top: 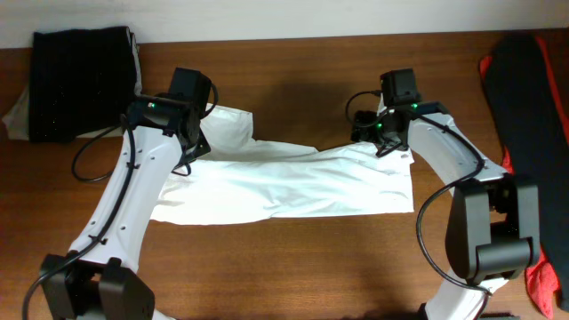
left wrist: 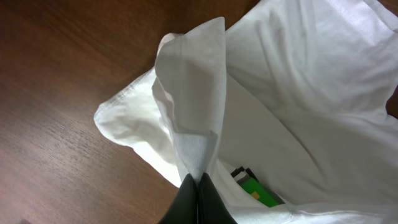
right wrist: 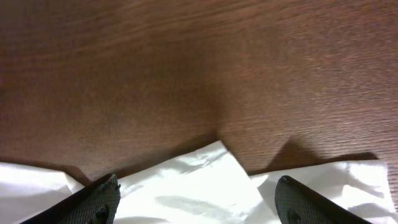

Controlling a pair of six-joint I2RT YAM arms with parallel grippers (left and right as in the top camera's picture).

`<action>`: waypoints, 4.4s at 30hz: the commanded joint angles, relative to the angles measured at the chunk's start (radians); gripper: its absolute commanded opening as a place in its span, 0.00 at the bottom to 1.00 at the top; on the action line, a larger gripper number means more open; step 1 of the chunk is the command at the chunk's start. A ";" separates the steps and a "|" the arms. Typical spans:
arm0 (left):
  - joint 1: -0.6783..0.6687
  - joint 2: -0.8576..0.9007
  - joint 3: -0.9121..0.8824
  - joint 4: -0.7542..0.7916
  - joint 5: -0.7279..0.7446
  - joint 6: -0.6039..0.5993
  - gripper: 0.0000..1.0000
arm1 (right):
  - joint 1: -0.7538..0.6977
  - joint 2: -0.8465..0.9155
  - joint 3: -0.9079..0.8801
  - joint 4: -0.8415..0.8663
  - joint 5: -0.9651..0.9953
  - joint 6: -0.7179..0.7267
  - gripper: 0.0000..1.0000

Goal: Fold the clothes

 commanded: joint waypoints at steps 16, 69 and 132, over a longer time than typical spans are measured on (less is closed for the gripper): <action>0.000 -0.023 0.003 0.012 0.000 -0.016 0.02 | 0.034 0.107 0.053 -0.023 0.147 0.071 0.06; 0.162 0.544 0.421 0.512 -0.269 0.353 0.99 | -0.049 0.003 0.321 -0.126 0.471 0.150 0.71; 0.204 0.813 1.154 -0.246 0.229 0.381 0.99 | -0.163 0.092 0.426 -0.327 -0.194 -0.040 0.35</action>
